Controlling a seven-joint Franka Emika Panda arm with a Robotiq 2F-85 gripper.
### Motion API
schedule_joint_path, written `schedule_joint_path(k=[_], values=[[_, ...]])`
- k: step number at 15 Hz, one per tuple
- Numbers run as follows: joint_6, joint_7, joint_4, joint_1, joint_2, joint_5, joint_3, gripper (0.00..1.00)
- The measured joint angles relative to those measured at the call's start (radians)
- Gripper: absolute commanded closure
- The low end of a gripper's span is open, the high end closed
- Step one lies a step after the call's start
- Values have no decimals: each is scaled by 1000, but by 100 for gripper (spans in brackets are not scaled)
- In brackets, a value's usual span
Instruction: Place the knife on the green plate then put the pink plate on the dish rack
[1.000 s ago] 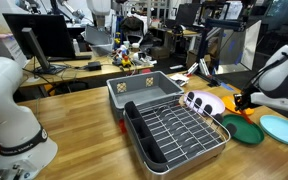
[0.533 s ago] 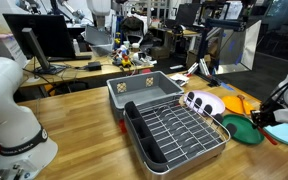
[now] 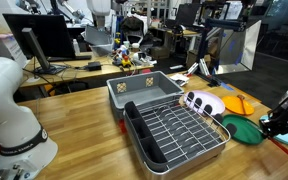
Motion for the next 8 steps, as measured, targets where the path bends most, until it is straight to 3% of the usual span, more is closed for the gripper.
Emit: schedule_joint_path(k=[8], values=[[-83,-32,83,54,41,-76,-66,96]])
